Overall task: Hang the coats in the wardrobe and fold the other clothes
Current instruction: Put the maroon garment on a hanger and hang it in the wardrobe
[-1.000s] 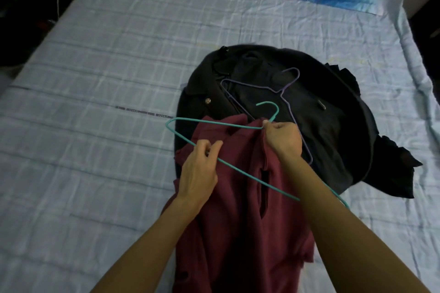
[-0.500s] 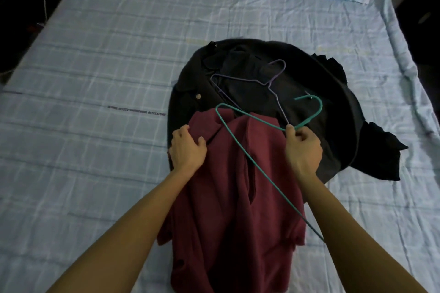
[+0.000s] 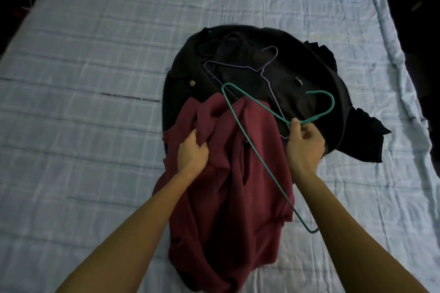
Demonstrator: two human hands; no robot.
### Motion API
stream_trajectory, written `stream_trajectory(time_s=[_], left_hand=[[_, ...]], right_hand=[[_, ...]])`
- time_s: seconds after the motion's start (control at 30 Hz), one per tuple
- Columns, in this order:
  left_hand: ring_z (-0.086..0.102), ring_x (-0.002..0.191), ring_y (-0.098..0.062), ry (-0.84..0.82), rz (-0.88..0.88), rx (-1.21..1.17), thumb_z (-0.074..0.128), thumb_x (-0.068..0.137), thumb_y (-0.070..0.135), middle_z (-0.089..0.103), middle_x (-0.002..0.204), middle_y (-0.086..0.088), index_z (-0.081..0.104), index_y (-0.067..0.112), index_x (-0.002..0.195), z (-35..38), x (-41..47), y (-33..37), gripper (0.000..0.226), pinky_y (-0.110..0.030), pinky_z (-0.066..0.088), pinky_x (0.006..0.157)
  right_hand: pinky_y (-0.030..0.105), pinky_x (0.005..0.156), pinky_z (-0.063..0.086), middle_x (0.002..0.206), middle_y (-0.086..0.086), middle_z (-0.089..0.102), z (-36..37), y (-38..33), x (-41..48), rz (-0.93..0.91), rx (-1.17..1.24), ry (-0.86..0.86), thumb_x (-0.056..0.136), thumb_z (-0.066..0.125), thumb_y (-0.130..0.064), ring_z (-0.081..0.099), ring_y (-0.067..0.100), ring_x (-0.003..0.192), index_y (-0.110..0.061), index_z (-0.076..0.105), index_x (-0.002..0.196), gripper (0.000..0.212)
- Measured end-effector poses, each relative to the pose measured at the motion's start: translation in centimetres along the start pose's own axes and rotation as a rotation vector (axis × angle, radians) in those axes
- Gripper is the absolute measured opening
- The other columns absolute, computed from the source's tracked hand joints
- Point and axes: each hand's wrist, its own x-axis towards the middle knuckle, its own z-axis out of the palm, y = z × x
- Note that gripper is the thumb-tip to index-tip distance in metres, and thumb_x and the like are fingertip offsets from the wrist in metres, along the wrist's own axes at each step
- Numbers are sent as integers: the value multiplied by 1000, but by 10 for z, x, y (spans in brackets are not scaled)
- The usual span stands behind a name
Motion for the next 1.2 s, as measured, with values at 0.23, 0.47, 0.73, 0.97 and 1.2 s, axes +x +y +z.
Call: stream_trajectory(time_s=[0.23,0.47,0.73,0.97,1.2], left_hand=[[66,77,-30,-127,249,312,56,89,21,70,87,-10,54,14,126,-13,-113,-25,38,-33,51,69],[61,92,-21,-583,359,713,37,91,62,63,100,-1,64,26,102,-30,-161,-33,46,-31,45,79],[52,112,-35,24,-35,373,60,87,32,48,126,-18,41,11,135,-68,-71,-52,55,-46,45,94],[47,123,-36,-61,-530,-55,76,74,39,41,141,-16,10,12,147,-43,-22,-101,102,-48,42,103],[60,77,-28,-165,-465,-35,48,91,12,63,89,-15,65,3,93,-43,-6,-102,19,-32,48,73]], right_hand=[[21,50,33,53,-4,36,-42,-22,-45,-71,41,13,89,55,-38,33,7,49,-12,39,63,41],[20,51,32,55,2,44,-67,-22,-73,-195,-52,-15,89,55,-40,38,9,51,-5,45,65,43],[16,49,32,58,0,50,-69,-9,-88,-249,-174,-102,88,55,-43,43,9,51,-12,49,67,39],[30,56,39,63,6,58,-63,3,-79,-255,-249,-84,88,56,-45,55,23,62,-9,50,68,41],[25,52,37,59,-1,55,-52,-4,-91,-230,-218,-96,88,57,-45,49,12,55,-13,53,66,39]])
